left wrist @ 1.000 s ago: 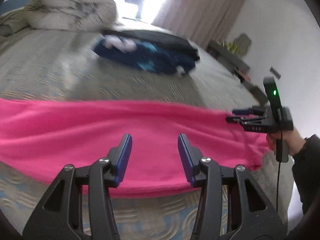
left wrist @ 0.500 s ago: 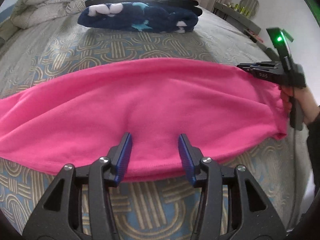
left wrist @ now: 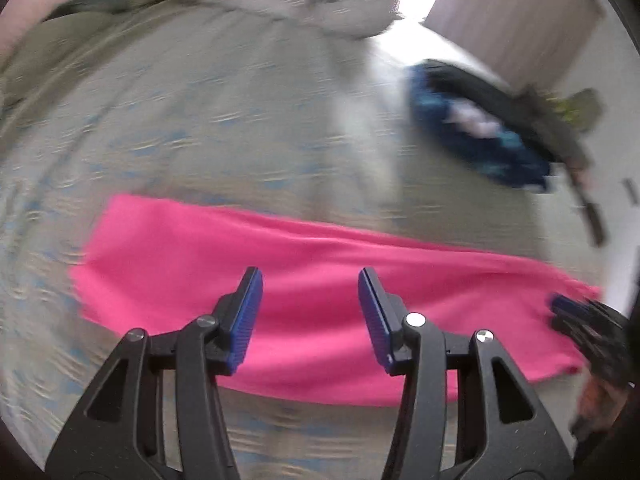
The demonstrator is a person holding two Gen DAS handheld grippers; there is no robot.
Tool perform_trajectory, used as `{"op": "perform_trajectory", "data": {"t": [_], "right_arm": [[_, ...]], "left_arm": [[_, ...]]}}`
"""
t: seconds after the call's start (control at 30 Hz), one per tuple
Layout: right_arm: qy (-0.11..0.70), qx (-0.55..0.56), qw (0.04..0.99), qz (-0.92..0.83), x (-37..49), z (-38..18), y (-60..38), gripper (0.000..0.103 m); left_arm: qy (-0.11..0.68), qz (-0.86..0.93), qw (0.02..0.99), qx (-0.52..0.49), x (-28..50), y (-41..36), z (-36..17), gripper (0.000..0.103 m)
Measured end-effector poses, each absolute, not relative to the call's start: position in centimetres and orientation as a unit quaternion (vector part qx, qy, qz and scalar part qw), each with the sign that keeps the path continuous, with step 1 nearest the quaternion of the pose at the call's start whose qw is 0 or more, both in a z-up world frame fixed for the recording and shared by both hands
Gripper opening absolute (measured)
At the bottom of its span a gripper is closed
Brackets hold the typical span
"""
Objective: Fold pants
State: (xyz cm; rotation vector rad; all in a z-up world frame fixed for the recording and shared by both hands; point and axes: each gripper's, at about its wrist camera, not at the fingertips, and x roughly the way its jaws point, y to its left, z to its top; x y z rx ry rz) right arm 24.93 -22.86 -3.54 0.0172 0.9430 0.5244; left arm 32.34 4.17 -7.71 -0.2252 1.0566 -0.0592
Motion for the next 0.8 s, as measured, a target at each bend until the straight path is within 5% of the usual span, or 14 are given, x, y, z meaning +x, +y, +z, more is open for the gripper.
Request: {"op": "perform_trajectory", "data": {"t": [0.3, 0.8], "right_arm": [[0.489, -0.03, 0.82, 0.297, 24.3, -8.3, -9.7, 0.03], [0.486, 0.03, 0.83, 0.27, 21.6, -9.3, -12.1, 0.029]], "left_arm": [[0.481, 0.045, 0.87, -0.099, 34.0, 8.1, -10.6, 0.05], [0.442, 0.068, 0.889, -0.096, 36.3, 9.0, -10.1, 0.056]]}}
